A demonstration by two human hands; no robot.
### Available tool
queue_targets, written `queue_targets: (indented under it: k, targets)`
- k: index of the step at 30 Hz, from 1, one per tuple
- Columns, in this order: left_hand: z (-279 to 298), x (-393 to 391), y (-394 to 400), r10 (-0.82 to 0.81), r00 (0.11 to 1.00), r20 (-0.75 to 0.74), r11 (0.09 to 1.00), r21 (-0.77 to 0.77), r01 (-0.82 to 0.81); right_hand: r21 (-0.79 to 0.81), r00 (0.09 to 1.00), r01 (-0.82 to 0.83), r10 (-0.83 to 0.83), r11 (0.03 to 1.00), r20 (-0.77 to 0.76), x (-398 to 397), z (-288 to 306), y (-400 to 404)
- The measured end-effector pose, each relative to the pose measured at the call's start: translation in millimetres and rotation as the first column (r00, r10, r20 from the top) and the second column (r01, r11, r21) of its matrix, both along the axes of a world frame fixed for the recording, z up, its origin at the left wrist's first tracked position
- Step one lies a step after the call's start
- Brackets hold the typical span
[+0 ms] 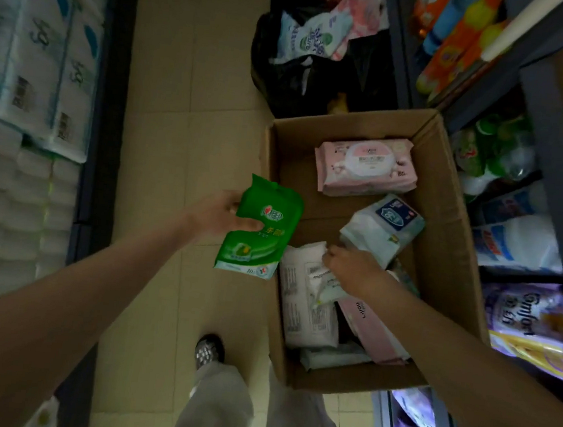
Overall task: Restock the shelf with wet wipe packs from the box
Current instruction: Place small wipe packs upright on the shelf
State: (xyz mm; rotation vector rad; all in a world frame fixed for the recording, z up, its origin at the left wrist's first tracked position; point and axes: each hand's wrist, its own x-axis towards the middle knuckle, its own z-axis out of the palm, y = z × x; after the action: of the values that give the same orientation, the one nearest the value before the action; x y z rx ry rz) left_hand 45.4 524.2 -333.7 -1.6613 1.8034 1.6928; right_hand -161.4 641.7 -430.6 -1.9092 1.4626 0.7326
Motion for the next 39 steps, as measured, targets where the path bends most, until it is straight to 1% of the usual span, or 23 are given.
queue_targets:
  k: [2, 4, 5, 7, 8, 10, 11, 12, 13, 14, 15, 16, 17, 19, 20, 21, 25, 27, 30, 33, 35, 37, 39]
  targets:
    - [-0.5, -3.1, 4.0, 0.012, 1.0, 0.014, 1.0, -0.007, -0.012, -0.159, 0.995, -0.076, 0.063, 0.984, -0.082, 4.8, -4.3, 1.4]
    - [1.6, -4.9, 6.3, 0.038, 0.999, -0.009, 0.999, -0.001, -0.038, -0.3, 0.993, -0.083, 0.052, 0.95, -0.109, 6.0, 0.9, 0.9]
    - [5.5, -5.7, 7.6, 0.049, 0.999, -0.016, 0.999, 0.013, -0.048, -0.235, 0.992, -0.066, 0.038, 0.97, -0.121, 4.4, 5.6, -0.1]
    - [11.0, -6.0, 7.5, 0.064, 0.998, -0.028, 0.998, 0.008, -0.064, -0.018, 0.988, 0.019, -0.022, 1.0, -0.151, -6.1, 16.0, -4.6]
    - [14.1, -5.8, 6.7, 0.077, 0.997, -0.028, 0.997, -0.01, -0.077, 0.021, 0.987, 0.085, -0.082, 0.996, -0.139, -13.0, 22.5, -10.2]
    - [24.3, -4.8, 4.4, 0.124, 0.992, -0.011, 0.992, -0.032, -0.124, 0.009, 0.964, 0.267, -0.267, 0.964, 0.009, -26.3, 41.6, -28.3]
    - [28.9, -3.8, 2.6, 0.162, 0.987, -0.009, 0.986, -0.026, -0.162, 0.037, 0.906, 0.402, -0.403, 0.915, 0.13, -30.9, 55.5, -38.7]
    - [33.8, -2.6, 0.3, 0.203, 0.979, -0.012, 0.979, -0.014, -0.203, 0.107, 0.802, 0.532, -0.54, 0.84, 0.257, -34.4, 67.8, -48.1]
    - [39.3, -1.5, -2.0, 0.236, 0.972, -0.017, 0.972, -0.003, -0.236, 0.209, 0.636, 0.65, -0.674, 0.73, 0.375, -35.7, 80.8, -56.7]
    - [46.4, -0.3, -4.7, 0.256, 0.967, -0.022, 0.967, 0.001, -0.256, 0.313, 0.439, 0.735, -0.774, 0.602, 0.457, -35.5, 95.9, -65.0]
    - [53.7, 0.8, -8.6, 0.266, 0.964, -0.029, 0.964, 0.002, -0.266, 0.396, 0.263, 0.777, -0.825, 0.489, 0.501, -34.0, 111.6, -72.4]
    - [62.3, 2.3, -12.3, 0.272, 0.962, -0.029, 0.962, -0.005, -0.272, 0.457, 0.128, 0.788, -0.836, 0.413, 0.534, -31.2, 126.2, -79.5]
    - [71.4, 4.5, -16.8, 0.276, 0.961, -0.032, 0.961, -0.01, -0.276, 0.517, 0.015, 0.774, -0.827, 0.365, 0.562, -27.0, 140.6, -87.0]
    - [90.0, 12.5, -27.1, 0.285, 0.957, -0.06, 0.958, -0.009, -0.286, 0.66, -0.19, 0.681, -0.794, 0.317, 0.577, -14.9, 170.4, -102.7]
    - [100.8, 18.5, -32.6, 0.295, 0.951, -0.095, 0.955, -0.008, -0.297, 0.715, -0.261, 0.622, -0.777, 0.318, 0.573, -6.8, 185.5, -111.6]
    - [112.5, 25.7, -37.5, 0.312, 0.939, -0.145, 0.949, -0.008, -0.317, 0.74, -0.288, 0.578, -0.764, 0.343, 0.578, 3.4, 200.6, -120.8]
    - [169.2, 74.1, -53.2, 0.419, 0.861, -0.287, 0.898, -0.008, -0.44, 0.719, -0.237, 0.501, -0.722, 0.482, 0.65, 62.7, 260.9, -162.7]
    - [196.0, 115.8, -64.0, 0.469, 0.815, -0.338, 0.858, -0.045, -0.512, 0.701, -0.238, 0.485, -0.692, 0.523, 0.681, 100.2, 290.2, -183.1]
    - [238.2, 196.5, -74.8, 0.499, 0.756, -0.424, 0.796, -0.121, -0.593, 0.625, -0.165, 0.474, -0.635, 0.62, 0.755, 168.9, 336.0, -207.8]
    - [289.3, 288.1, -73.8, 0.477, 0.787, -0.391, 0.737, -0.309, -0.601, 0.531, -0.045, 0.386, -0.559, 0.755, 0.828, 251.1, 388.2, -225.8]
    - [328.3, 349.4, -66.9, 0.43, 0.84, -0.33, 0.692, -0.477, -0.542, 0.435, 0.046, 0.293, -0.467, 0.851, 0.883, 314.2, 429.4, -234.6]
    - [370.9, 407.8, -52.8, 0.408, 0.881, -0.24, 0.629, -0.625, -0.462, 0.331, 0.108, 0.176, -0.352, 0.927, 0.93, 382.9, 470.8, -235.8]
    - [415.6, 457.5, -39.3, 0.417, 0.887, -0.199, 0.541, -0.73, -0.418, 0.216, 0.149, 0.081, -0.226, 0.973, 0.963, 450.6, 511.5, -228.8]
